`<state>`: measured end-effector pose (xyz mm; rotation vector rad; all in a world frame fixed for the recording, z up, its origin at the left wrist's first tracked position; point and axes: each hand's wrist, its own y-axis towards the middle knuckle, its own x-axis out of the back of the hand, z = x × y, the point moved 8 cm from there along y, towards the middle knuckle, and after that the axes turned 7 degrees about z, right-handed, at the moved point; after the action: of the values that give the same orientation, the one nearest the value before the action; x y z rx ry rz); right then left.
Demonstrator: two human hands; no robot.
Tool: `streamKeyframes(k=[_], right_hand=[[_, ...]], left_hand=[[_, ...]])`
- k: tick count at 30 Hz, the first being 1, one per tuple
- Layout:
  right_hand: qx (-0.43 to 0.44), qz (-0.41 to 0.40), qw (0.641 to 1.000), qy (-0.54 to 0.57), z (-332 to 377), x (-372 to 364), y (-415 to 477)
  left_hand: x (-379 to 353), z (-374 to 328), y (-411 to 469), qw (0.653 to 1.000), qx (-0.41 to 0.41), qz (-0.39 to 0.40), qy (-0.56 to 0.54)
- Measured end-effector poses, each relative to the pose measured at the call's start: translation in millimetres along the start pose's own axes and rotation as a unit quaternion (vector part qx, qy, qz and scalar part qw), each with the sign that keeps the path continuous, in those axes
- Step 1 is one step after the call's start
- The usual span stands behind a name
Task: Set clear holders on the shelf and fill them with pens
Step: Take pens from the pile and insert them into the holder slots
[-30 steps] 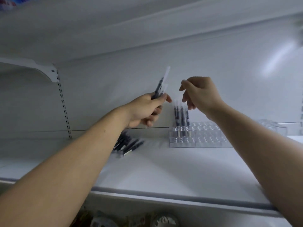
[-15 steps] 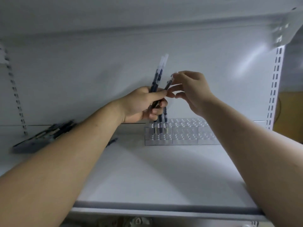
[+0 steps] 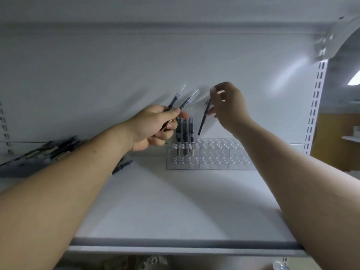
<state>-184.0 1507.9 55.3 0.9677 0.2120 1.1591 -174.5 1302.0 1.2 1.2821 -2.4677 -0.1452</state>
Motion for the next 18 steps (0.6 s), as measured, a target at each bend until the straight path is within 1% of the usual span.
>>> streamKeyframes(k=[5, 12, 18], right_hand=[[0.019, 0.031, 0.998, -0.043, 1.2, -9.9, -1.8], [-0.008, 0.11, 0.99, -0.088, -1.0, -35.0, -7.5], [-0.029, 0.11, 0.99, -0.08, -2.8, -33.2, -8.2]], left_hand=[[1.3, -0.3, 0.3, 1.0, -0.005, -0.012, 0.004], [0.3, -0.7, 1.0, 1.0, -0.012, -0.018, 0.02], [-1.1, -1.4, 2.0, 0.999, -0.021, -0.026, 0.02]])
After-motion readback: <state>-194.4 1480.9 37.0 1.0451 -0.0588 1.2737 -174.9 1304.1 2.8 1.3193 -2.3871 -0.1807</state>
